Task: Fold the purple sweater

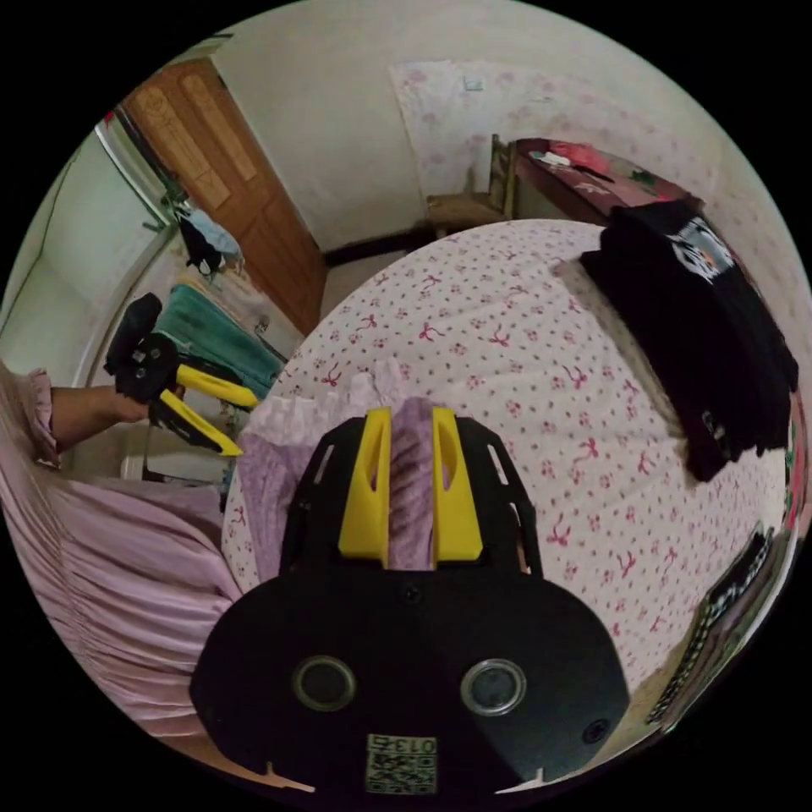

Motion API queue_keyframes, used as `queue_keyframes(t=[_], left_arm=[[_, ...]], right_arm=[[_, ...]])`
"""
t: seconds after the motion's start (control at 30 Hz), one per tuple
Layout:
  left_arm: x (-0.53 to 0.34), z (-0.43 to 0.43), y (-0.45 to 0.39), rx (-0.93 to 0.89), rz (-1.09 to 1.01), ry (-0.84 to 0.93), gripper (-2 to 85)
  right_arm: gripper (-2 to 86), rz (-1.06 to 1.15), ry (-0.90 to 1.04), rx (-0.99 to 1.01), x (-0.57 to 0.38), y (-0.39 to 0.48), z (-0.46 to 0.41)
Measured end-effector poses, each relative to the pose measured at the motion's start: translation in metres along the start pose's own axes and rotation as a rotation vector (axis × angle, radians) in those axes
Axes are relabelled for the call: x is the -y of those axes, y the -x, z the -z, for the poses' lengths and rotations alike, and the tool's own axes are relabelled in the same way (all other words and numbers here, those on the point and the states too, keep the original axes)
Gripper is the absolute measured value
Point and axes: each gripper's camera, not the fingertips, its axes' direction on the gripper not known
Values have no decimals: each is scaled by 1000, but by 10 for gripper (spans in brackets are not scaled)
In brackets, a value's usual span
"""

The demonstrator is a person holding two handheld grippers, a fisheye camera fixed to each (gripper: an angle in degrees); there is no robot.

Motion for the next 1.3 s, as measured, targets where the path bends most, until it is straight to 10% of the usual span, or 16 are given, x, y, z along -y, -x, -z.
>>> queue_keyframes(t=[0.53, 0.93, 1.3], left_arm=[[2, 29, -63, -175, -166, -127, 32], [62, 22, -294, -358, -625, -153, 34], [78, -94, -514, -335, -893, 61, 33]], right_arm=[[20, 58, 93, -12, -11, 0, -34], [14, -320, -338, -91, -369, -76, 167], [17, -573, -360, -61, -670, -119, 168]])
